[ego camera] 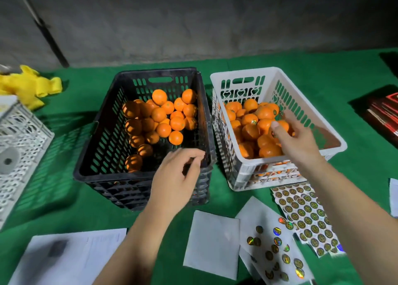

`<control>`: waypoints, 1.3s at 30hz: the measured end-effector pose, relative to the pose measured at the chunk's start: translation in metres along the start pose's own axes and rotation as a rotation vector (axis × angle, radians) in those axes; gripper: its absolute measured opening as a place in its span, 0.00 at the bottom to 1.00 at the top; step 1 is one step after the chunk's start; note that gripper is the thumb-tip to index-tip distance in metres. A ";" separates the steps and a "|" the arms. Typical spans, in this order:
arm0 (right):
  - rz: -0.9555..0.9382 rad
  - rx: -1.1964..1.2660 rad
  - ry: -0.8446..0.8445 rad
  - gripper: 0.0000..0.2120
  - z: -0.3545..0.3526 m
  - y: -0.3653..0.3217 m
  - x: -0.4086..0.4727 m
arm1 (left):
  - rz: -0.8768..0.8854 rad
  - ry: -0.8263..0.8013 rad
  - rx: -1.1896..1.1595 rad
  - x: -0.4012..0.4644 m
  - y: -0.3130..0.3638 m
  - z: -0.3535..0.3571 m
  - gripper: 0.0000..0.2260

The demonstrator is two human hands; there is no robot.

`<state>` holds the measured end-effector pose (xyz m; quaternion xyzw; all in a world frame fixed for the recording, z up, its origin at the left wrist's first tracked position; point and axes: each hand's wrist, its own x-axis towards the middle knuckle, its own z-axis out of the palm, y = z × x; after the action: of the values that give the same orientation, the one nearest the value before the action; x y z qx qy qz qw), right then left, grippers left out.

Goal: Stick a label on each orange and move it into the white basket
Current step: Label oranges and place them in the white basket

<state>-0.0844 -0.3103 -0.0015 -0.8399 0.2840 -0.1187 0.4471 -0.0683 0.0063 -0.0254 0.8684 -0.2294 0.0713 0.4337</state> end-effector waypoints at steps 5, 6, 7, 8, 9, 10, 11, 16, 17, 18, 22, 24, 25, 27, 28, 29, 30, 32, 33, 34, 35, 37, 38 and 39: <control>-0.275 -0.309 0.038 0.36 0.051 -0.004 0.007 | -0.160 -0.214 0.209 0.032 -0.037 -0.028 0.11; -0.368 -0.317 -0.001 0.32 0.068 -0.008 0.005 | -0.206 -0.288 0.210 0.040 -0.041 -0.029 0.12; -0.443 -0.330 -0.054 0.29 0.083 -0.012 0.002 | -0.248 -0.376 0.213 0.049 -0.044 -0.028 0.14; -0.496 -0.343 -0.108 0.27 0.096 -0.016 0.000 | -0.276 -0.471 0.229 0.060 -0.046 -0.026 0.16; -0.535 -0.370 -0.147 0.25 0.107 -0.018 0.000 | -0.287 -0.559 0.259 0.072 -0.050 -0.023 0.18; -0.559 -0.412 -0.163 0.24 0.114 -0.018 0.001 | -0.290 -0.626 0.299 0.085 -0.054 -0.019 0.20; -0.570 -0.462 -0.157 0.23 0.119 -0.017 0.003 | -0.284 -0.672 0.347 0.100 -0.060 -0.013 0.21; -0.613 -0.603 -0.073 0.27 0.127 -0.014 0.000 | -0.313 -0.797 0.585 0.165 -0.092 0.026 0.25; -0.610 -0.606 -0.076 0.29 0.127 -0.015 0.000 | -0.349 -0.820 0.644 0.172 -0.100 0.036 0.25; -0.587 -0.591 -0.084 0.29 0.127 -0.016 0.001 | -0.386 -0.849 0.722 0.176 -0.106 0.045 0.26; -0.530 -0.550 -0.123 0.32 0.125 -0.018 0.001 | -0.455 -0.974 0.907 0.178 -0.133 0.075 0.41; -0.520 -0.545 -0.132 0.32 0.125 -0.018 0.002 | -0.473 -1.018 0.868 0.187 -0.141 0.079 0.43; -0.511 -0.545 -0.128 0.31 0.127 -0.018 0.003 | -0.491 -0.997 0.835 0.192 -0.143 0.078 0.43; -0.506 -0.550 -0.124 0.30 0.129 -0.016 0.004 | -0.469 -0.899 0.810 0.200 -0.152 0.078 0.38; -0.507 -0.560 -0.128 0.29 0.130 -0.015 0.005 | -0.474 -0.852 0.780 0.201 -0.158 0.079 0.35; -0.509 -0.570 -0.130 0.30 0.131 -0.014 0.005 | -0.490 -0.854 0.756 0.199 -0.161 0.078 0.32; -0.512 -0.572 -0.129 0.30 0.131 -0.013 0.005 | -0.450 -0.864 0.765 0.198 -0.167 0.079 0.28; -0.523 -0.563 -0.118 0.30 0.133 -0.012 0.005 | -0.387 -0.802 0.801 0.195 -0.174 0.077 0.24; -0.530 -0.562 -0.107 0.30 0.133 -0.012 0.005 | -0.348 -0.827 0.841 0.195 -0.173 0.077 0.25; -0.539 -0.562 -0.094 0.31 0.134 -0.011 0.006 | -0.373 -0.815 0.794 0.195 -0.173 0.076 0.29; -0.543 -0.558 -0.081 0.31 0.134 -0.011 0.006 | -0.428 -0.795 0.733 0.194 -0.170 0.077 0.33; -0.538 -0.538 -0.062 0.30 0.134 -0.010 0.006 | -0.454 -0.770 0.727 0.198 -0.154 0.071 0.34; -0.542 -0.530 -0.057 0.30 0.134 -0.010 0.005 | -0.432 -0.785 0.742 0.202 -0.144 0.066 0.33; -0.547 -0.524 -0.054 0.30 0.134 -0.011 0.004 | -0.429 -0.748 0.702 0.205 -0.133 0.060 0.32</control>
<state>-0.0165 -0.2169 -0.0695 -0.9733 0.0580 -0.1349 0.1764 0.1698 -0.0404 -0.0918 0.9541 -0.1483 -0.2598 0.0120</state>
